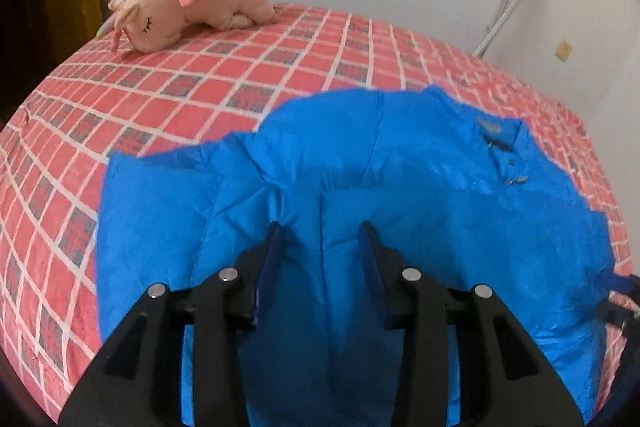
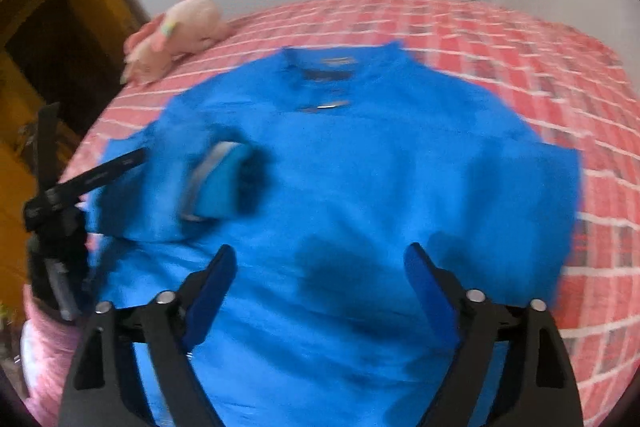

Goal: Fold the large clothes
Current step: 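Lay the sleeve across the jacket body with the left tool and release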

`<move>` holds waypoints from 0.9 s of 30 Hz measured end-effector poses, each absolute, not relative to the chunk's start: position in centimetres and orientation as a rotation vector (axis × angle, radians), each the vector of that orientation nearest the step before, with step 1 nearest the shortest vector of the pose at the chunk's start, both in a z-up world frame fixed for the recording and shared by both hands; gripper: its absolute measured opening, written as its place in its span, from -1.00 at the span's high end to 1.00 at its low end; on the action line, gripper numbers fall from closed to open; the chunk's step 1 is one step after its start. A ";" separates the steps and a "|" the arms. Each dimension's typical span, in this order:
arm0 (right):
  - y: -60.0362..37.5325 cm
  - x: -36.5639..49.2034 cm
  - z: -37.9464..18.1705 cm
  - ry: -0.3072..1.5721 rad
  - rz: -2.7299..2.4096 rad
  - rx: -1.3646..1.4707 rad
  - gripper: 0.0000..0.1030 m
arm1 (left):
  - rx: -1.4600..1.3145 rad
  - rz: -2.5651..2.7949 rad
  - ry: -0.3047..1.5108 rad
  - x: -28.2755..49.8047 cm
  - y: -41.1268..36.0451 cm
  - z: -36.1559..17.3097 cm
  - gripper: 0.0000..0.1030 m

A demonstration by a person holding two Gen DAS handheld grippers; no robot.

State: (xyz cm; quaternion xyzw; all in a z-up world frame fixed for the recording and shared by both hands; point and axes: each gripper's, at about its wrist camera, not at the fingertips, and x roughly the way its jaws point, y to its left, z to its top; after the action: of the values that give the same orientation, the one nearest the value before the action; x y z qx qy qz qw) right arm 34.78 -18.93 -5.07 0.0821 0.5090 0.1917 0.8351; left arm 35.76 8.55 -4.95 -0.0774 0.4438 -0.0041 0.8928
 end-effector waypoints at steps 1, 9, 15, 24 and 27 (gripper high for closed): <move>-17.8 35.6 -5.1 1.097 0.437 0.199 -0.71 | -0.168 -0.015 0.916 35.8 8.6 -4.9 0.27; -11.0 41.2 -8.0 1.220 0.453 0.228 -0.78 | -0.232 -0.050 0.862 34.9 9.1 -3.3 0.27; -8.7 40.9 -7.8 1.167 0.498 0.165 0.49 | -0.229 -0.038 0.851 34.9 9.3 -2.9 0.26; -13.3 38.8 -4.9 1.075 0.376 0.161 0.63 | -0.179 -0.070 0.854 34.6 8.0 -2.7 0.27; -17.0 37.9 -4.3 1.048 0.287 0.181 0.63 | -0.154 -0.101 0.846 34.3 7.0 -2.6 0.27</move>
State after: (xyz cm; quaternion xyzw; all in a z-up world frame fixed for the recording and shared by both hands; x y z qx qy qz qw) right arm 37.94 -17.00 -4.27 0.0862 0.4979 0.1364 0.8521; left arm 34.31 6.98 -2.61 -0.0745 0.4101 -0.0489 0.9077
